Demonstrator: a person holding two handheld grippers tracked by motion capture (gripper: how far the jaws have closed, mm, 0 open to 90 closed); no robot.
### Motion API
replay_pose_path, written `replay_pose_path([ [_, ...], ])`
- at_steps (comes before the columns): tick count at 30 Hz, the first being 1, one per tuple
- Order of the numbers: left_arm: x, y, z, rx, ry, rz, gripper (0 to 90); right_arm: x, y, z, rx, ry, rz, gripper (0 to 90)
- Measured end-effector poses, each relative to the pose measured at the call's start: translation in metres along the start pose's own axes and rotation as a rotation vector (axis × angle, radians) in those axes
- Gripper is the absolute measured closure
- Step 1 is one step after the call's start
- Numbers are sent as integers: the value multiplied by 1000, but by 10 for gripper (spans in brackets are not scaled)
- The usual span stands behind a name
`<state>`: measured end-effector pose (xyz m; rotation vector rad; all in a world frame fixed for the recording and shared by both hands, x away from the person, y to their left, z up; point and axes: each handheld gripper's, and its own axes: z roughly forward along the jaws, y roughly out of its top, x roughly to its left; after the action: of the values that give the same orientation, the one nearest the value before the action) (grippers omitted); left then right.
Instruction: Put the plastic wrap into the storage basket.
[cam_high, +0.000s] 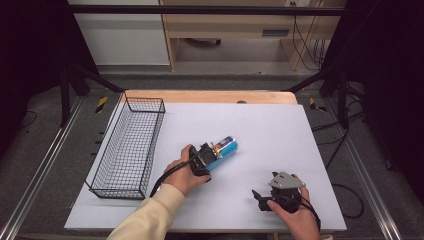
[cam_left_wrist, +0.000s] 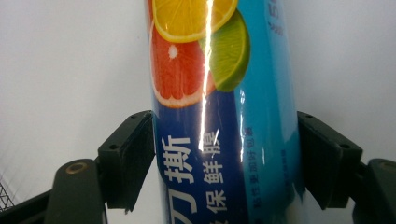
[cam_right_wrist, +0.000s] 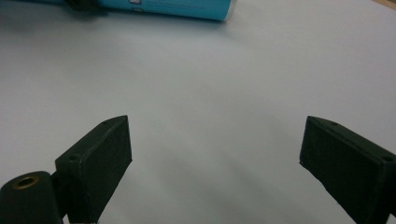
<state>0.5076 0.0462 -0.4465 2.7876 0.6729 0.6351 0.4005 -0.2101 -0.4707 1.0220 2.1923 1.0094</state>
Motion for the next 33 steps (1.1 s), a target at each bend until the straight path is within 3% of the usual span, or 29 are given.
replay_pose_path([
  [33, 8, 7, 6, 49, -60, -14, 290, 1, 0, 0, 2, 21, -2, 89],
])
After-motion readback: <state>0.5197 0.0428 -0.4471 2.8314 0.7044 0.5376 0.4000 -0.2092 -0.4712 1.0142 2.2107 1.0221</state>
